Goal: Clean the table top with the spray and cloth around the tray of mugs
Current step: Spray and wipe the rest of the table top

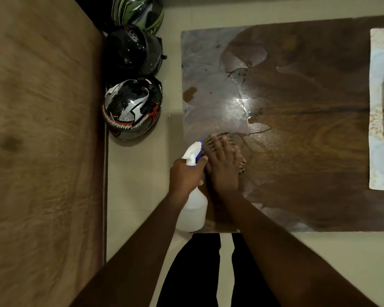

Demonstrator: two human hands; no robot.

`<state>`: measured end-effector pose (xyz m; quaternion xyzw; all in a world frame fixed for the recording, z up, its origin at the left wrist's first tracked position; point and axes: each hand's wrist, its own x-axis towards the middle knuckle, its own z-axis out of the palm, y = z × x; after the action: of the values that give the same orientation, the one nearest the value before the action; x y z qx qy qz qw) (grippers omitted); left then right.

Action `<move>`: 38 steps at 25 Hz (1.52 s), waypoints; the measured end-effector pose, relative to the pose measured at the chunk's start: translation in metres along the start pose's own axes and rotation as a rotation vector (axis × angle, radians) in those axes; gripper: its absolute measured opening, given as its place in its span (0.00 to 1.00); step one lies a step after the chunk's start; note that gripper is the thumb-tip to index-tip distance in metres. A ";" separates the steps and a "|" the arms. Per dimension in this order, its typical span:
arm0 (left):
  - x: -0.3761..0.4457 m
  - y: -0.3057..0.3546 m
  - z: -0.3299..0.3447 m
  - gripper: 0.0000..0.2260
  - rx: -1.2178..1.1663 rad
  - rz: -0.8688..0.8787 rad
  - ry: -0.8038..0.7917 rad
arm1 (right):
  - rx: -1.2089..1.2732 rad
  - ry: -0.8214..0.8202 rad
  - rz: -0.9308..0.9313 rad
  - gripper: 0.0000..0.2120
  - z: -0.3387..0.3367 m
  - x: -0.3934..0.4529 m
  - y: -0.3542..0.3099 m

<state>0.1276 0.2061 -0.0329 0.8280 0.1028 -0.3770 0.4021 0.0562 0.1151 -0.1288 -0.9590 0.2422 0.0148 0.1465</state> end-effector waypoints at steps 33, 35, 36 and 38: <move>0.156 0.152 -0.032 0.17 0.085 0.149 -0.087 | -0.070 0.086 -0.338 0.22 -0.023 0.170 0.050; 0.173 0.154 -0.039 0.19 0.066 0.193 -0.139 | -0.070 0.169 0.023 0.22 -0.031 0.196 0.071; 0.183 0.154 -0.042 0.20 0.052 0.225 -0.138 | -0.035 0.225 0.282 0.22 -0.032 0.222 0.065; 0.198 0.158 -0.044 0.21 0.055 0.257 -0.121 | 0.050 0.261 0.431 0.21 -0.026 0.272 0.018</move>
<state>0.3639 0.1093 -0.0627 0.8207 -0.0387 -0.3746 0.4297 0.2863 -0.0325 -0.1356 -0.8751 0.4583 -0.0841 0.1311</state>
